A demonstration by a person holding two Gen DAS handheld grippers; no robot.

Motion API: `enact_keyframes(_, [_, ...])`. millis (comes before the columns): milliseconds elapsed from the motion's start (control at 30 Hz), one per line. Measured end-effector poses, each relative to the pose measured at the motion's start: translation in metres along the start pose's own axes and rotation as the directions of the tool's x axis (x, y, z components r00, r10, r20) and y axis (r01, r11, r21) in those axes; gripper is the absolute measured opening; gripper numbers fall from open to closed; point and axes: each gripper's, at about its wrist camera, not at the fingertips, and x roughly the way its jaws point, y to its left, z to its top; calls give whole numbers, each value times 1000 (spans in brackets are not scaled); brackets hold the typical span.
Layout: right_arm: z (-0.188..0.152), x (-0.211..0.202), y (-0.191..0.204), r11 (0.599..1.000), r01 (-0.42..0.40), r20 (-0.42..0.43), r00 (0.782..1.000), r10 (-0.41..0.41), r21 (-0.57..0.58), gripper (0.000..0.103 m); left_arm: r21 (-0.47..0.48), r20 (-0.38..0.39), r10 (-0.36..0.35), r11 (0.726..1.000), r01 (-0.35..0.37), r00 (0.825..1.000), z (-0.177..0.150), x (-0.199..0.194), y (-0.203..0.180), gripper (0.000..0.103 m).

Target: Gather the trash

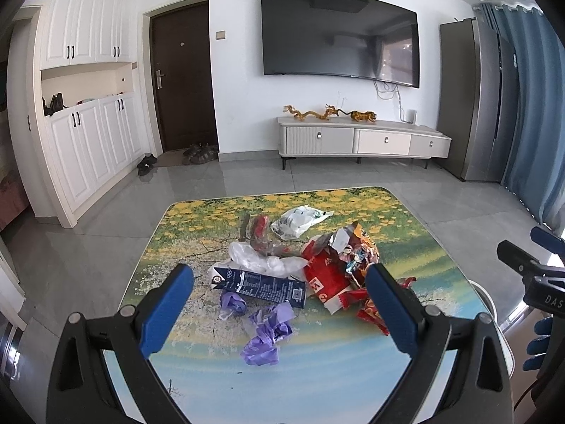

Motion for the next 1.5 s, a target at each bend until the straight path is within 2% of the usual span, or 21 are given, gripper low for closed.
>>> enact_keyframes(233, [-3, 15, 1, 1000, -24, -45, 999, 25, 10, 103, -20, -38, 1, 1000, -2, 999, -4, 16, 10, 99])
enact_keyframes(400, [-6, 33, 9, 996, -86, -101, 991, 84, -15, 103, -54, -66, 7, 998, -11, 998, -11, 31, 32, 99])
enact_keyframes(533, [-10, 51, 21, 975, -220, -158, 963, 217, -4, 103, -80, -140, -33, 997, 22, 990, -28, 49, 51, 97])
enact_keyframes(700, [-15, 81, 45, 935, -353, -243, 907, 345, 8, 93, -117, -214, -93, 991, 69, 972, -46, 69, 66, 95])
enact_keyframes(733, [-17, 88, 49, 930, -367, -259, 898, 356, 9, 92, -131, -224, -106, 988, 78, 969, -48, 74, 68, 91])
enact_keyframes(800, [-17, 99, 56, 920, -392, -286, 880, 378, 11, 82, -148, -242, -124, 985, 90, 962, -48, 84, 71, 85])
enact_keyframes(900, [-19, 113, 61, 905, -425, -314, 855, 412, 31, 76, -160, -263, -168, 979, 128, 950, -50, 94, 68, 81])
enact_keyframes(1033, [-24, 129, 64, 897, -439, -350, 834, 426, 47, 66, -109, -267, -226, 973, 204, 937, -52, 96, 47, 80])
enact_keyframes(1100, [-25, 133, 64, 894, -444, -360, 827, 431, 51, 57, -85, -273, -234, 972, 219, 933, -52, 99, 38, 75])
enact_keyframes(1200, [-30, 139, 66, 888, -456, -375, 814, 442, 57, 46, -81, -304, -228, 974, 214, 925, -54, 113, 33, 60])
enact_keyframes(1267, [-31, 142, 66, 884, -462, -382, 807, 450, 64, 38, -95, -345, -227, 974, 207, 911, -59, 125, 33, 37])
enact_keyframes(1300, [-33, 142, 65, 881, -469, -384, 802, 458, 70, 29, -104, -361, -236, 972, 213, 902, -62, 128, 33, 33])
enact_keyframes(1333, [-34, 142, 65, 876, -476, -385, 797, 466, 76, 24, -108, -358, -237, 971, 212, 903, -64, 127, 34, 32])
enact_keyframes(1367, [-35, 141, 64, 873, -481, -384, 794, 472, 78, 14, -103, -354, -233, 972, 210, 906, -65, 125, 33, 29])
enact_keyframes(1500, [-35, 131, 61, 863, -500, -366, 792, 489, 70, 8, -92, -349, -222, 975, 203, 910, -65, 113, 30, 23])
